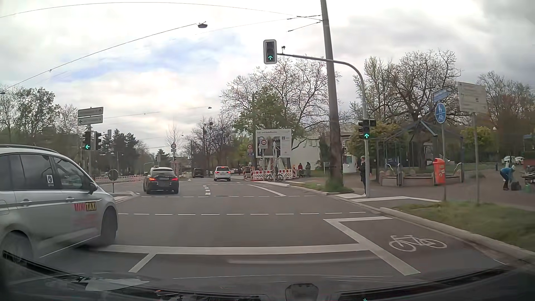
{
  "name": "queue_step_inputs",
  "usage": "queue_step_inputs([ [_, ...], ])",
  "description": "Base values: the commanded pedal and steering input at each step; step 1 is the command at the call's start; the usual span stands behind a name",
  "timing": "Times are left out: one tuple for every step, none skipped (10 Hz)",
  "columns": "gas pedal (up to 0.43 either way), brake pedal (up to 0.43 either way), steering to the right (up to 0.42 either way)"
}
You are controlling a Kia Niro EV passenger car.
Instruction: Follow the waypoints while adhering to traffic rules and regulations
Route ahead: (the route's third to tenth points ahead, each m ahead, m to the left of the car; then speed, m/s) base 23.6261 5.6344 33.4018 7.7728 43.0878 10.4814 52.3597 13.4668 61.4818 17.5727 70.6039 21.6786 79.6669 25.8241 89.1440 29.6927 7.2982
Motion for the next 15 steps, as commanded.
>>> queue_step_inputs([
  [0.067,0.0,-0.04],
  [0.067,0.0,-0.041],
  [0.067,0.0,-0.041],
  [0.067,0.0,-0.042],
  [0.067,0.0,-0.043],
  [0.067,0.0,-0.044],
  [0.067,0.0,-0.044],
  [0.067,0.0,-0.044],
  [0.067,0.0,-0.044],
  [0.067,0.0,-0.044],
  [0.067,0.0,-0.044],
  [0.067,0.0,-0.044],
  [0.067,0.0,-0.044],
  [0.067,0.0,-0.044],
  [0.067,0.0,-0.044],
])
